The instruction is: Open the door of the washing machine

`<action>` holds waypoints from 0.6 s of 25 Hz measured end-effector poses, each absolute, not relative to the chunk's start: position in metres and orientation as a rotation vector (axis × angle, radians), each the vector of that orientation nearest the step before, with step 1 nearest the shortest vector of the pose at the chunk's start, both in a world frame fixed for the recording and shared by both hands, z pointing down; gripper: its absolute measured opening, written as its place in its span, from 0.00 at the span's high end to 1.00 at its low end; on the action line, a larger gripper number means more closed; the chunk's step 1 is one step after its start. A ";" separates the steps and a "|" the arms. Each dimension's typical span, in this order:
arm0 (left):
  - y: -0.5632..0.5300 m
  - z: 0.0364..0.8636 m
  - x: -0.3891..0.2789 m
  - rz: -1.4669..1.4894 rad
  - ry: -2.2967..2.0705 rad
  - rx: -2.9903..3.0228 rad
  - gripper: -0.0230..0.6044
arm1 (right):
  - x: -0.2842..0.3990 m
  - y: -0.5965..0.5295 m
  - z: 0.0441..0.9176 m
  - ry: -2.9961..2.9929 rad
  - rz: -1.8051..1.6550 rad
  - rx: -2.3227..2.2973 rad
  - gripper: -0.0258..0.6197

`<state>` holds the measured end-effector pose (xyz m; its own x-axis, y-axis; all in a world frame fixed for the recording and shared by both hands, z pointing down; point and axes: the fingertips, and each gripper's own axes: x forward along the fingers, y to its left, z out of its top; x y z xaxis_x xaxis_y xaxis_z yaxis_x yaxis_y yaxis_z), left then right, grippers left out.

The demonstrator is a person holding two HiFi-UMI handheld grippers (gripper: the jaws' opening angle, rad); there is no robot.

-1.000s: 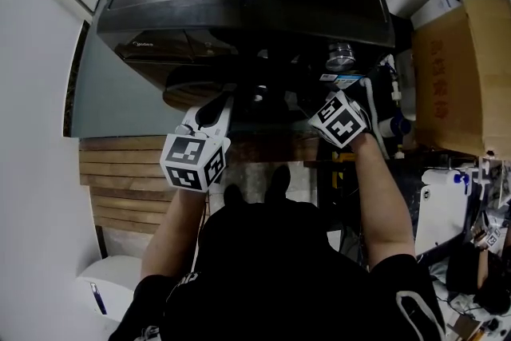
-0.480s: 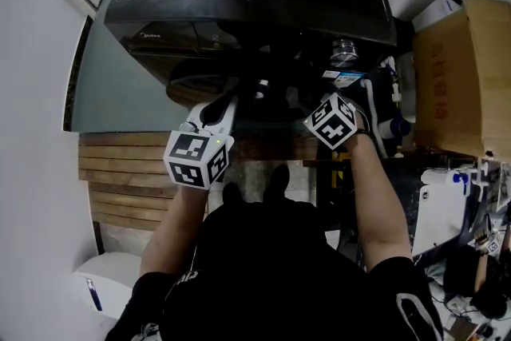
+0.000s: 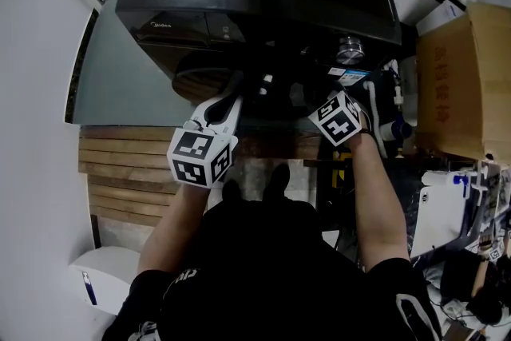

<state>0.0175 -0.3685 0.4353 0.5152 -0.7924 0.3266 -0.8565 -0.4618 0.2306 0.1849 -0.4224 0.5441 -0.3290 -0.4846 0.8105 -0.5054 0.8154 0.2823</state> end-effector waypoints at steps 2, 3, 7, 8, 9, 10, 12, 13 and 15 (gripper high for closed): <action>-0.367 0.437 0.015 0.247 -1.367 2.392 0.95 | 0.185 -0.422 0.544 -1.974 0.028 0.756 0.73; -0.366 0.438 0.014 0.249 -1.367 2.390 0.95 | 0.185 -0.422 0.545 -1.976 0.032 0.765 0.73; -0.362 0.438 0.010 0.256 -1.365 2.395 0.95 | 0.185 -0.423 0.544 -1.987 0.048 0.817 0.73; -0.361 0.437 0.009 0.257 -1.363 2.398 0.95 | 0.185 -0.423 0.544 -1.991 0.052 0.831 0.72; -0.360 0.436 0.008 0.258 -1.361 2.401 0.95 | 0.186 -0.421 0.544 -1.996 0.061 0.835 0.72; -0.359 0.436 0.006 0.258 -1.359 2.402 0.95 | 0.185 -0.415 0.544 -2.001 0.073 0.819 0.72; -0.358 0.438 0.001 0.254 -1.355 2.400 0.95 | 0.180 -0.389 0.546 -2.028 0.115 0.741 0.75; -0.357 0.439 -0.003 0.250 -1.353 2.398 0.95 | 0.175 -0.372 0.547 -2.060 0.142 0.710 0.77; -0.356 0.440 -0.008 0.240 -1.343 2.400 0.95 | 0.164 -0.344 0.548 -2.138 0.190 0.742 0.76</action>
<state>-0.0079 -0.3560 0.4401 0.5291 -0.7833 0.3263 -0.8478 -0.4721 0.2414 0.1642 -0.3444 0.5484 -0.4685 -0.4418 0.7651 -0.5699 0.8128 0.1203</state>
